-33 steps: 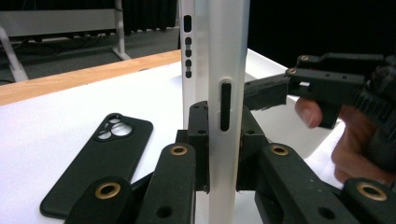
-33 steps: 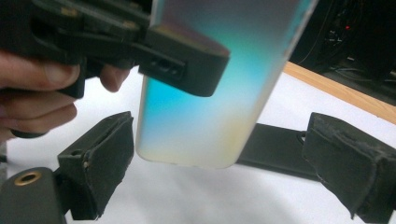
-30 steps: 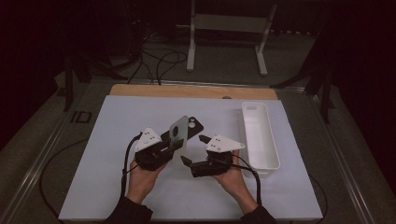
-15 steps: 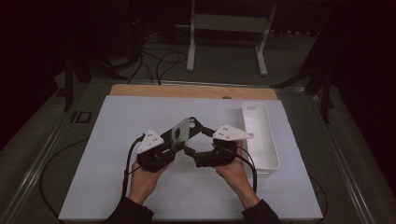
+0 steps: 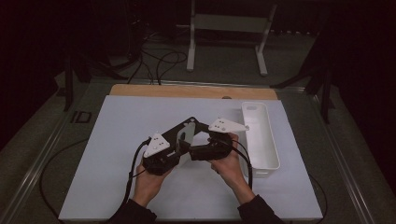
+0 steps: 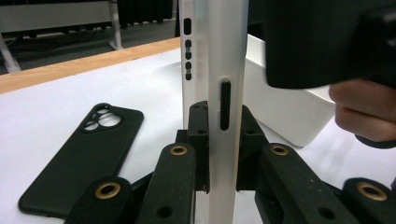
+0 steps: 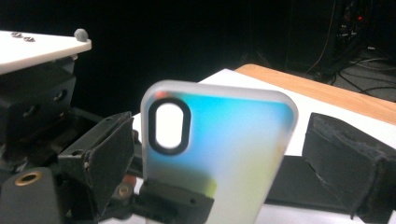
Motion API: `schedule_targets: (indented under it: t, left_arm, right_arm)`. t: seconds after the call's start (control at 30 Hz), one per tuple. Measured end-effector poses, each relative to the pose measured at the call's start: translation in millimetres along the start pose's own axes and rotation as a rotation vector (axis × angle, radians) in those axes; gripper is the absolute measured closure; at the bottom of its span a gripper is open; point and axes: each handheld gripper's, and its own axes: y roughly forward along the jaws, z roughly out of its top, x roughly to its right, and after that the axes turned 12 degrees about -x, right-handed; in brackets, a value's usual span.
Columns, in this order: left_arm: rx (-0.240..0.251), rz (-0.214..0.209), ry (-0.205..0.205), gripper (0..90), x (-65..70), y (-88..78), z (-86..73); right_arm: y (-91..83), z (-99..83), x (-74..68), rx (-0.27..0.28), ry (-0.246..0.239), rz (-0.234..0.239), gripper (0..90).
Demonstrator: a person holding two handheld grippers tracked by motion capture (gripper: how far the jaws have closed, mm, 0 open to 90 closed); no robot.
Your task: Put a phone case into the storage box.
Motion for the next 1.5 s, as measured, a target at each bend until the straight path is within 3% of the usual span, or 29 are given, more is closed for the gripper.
schedule_targets:
  t: [0.23, 0.77, 1.0, 1.2, 1.5]
  left_arm:
    - [0.0, -0.003, 0.006, 81.2, 4.6, 3.7, 0.2]
    - [0.021, 0.002, -0.003, 81.3, 6.2, 4.0, -2.0]
    - [0.036, 0.006, -0.005, 81.4, 6.4, 2.8, -1.7]
    - [0.031, 0.004, -0.001, 81.4, 7.7, 4.2, -2.0]
    - [0.025, -0.005, -0.002, 80.9, 7.4, 5.9, -2.2]
  right_arm:
    - [4.6, -0.4, 1.5, -0.009, 0.028, 0.004, 14.6]
    - [7.6, -1.5, 0.2, -0.029, 0.044, -0.011, 13.6]
    - [8.6, -5.7, 4.2, -0.036, 0.092, 0.034, 12.3]
    - [9.5, -5.7, 3.7, -0.026, 0.107, 0.037, 14.3]
    - [7.7, -5.4, 1.7, -0.025, 0.085, 0.009, 16.9]
